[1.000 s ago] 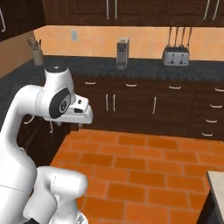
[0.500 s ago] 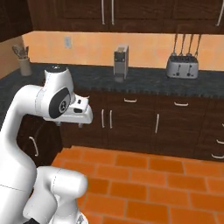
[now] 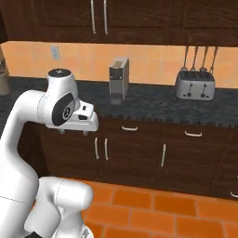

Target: Navigate to the coffee machine.

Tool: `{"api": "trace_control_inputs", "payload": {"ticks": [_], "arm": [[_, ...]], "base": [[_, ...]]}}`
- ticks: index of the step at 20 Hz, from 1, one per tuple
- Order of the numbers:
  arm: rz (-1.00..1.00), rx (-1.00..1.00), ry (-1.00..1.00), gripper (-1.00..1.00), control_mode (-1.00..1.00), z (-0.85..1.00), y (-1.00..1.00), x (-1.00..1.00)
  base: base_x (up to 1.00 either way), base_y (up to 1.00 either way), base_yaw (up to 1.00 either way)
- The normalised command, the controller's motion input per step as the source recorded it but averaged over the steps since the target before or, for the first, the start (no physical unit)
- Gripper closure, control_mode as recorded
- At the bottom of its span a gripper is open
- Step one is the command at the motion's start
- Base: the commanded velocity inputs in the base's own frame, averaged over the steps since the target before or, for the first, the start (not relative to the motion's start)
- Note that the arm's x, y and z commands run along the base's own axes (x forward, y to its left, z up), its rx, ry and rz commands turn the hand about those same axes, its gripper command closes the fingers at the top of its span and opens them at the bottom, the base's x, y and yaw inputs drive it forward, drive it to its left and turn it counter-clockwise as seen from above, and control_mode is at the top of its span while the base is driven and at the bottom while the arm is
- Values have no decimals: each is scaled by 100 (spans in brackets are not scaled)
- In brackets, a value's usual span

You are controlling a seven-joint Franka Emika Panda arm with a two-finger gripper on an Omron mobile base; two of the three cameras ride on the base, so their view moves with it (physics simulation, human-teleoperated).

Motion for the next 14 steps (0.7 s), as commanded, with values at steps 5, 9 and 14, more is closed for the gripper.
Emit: {"api": "trace_control_inputs", "payload": {"ticks": [5, 9, 14], "arm": [[0, 0, 0, -100, 100, 0, 0, 0], [0, 0, 0, -100, 100, 0, 0, 0], [0, 0, 0, -100, 100, 0, 0, 0]], "base": [[100, -16, 1], [100, -6, 1], [94, -17, 1]]}}
